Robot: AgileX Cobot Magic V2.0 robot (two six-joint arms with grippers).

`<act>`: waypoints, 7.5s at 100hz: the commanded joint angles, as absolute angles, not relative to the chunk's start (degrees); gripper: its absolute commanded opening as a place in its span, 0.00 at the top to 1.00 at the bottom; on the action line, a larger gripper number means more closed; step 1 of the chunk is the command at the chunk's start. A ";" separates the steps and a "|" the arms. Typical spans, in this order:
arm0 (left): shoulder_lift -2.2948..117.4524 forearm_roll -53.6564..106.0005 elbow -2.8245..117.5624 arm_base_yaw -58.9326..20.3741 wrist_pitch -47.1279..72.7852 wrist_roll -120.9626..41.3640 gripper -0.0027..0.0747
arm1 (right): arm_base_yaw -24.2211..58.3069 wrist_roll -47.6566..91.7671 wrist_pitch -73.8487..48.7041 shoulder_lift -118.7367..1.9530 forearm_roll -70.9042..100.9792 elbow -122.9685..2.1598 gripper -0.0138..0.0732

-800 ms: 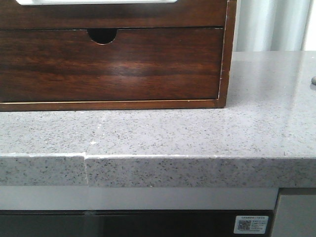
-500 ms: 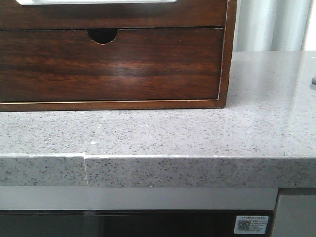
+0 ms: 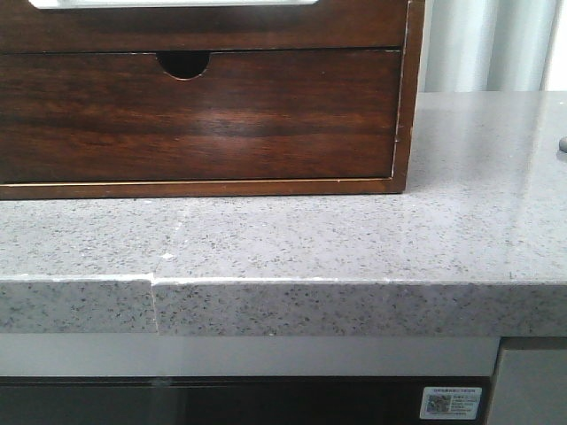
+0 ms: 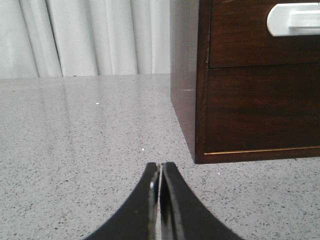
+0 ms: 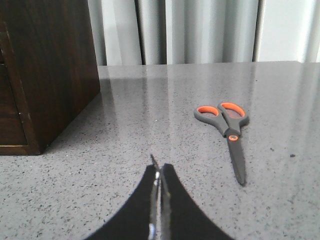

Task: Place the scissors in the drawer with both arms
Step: 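Move the left gripper toward the white handle of the wooden drawer, then grasp the white drawer handle with the left gripper, then pull the drawer open toward the robot with the left gripper, then lower the right gripper over the grey-orange scissors and grasp them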

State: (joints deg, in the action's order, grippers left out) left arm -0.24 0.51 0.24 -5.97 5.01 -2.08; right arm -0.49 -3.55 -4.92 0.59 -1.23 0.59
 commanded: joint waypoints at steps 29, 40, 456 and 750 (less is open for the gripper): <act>-1.04 7.00 7.37 -5.97 0.00 -1.48 0.99 | -0.52 -3.20 -8.68 0.36 -1.96 -9.27 0.92; 2.26 7.11 14.20 -5.97 3.29 -1.48 0.99 | -0.52 -3.20 -14.61 -3.14 -3.28 -15.41 0.92; 67.06 103.50 40.35 -2.11 60.37 -50.07 0.87 | -0.52 -3.30 -24.86 -22.57 -6.39 -34.48 0.26; 28.04 20.03 42.29 -9.63 31.82 -22.83 0.49 | -15.40 15.21 -63.93 -100.40 2.63 -85.30 0.48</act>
State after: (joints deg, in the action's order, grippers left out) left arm 27.70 18.86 40.28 -9.16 36.30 -23.49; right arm -15.02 13.72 -63.84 -102.60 2.74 -83.37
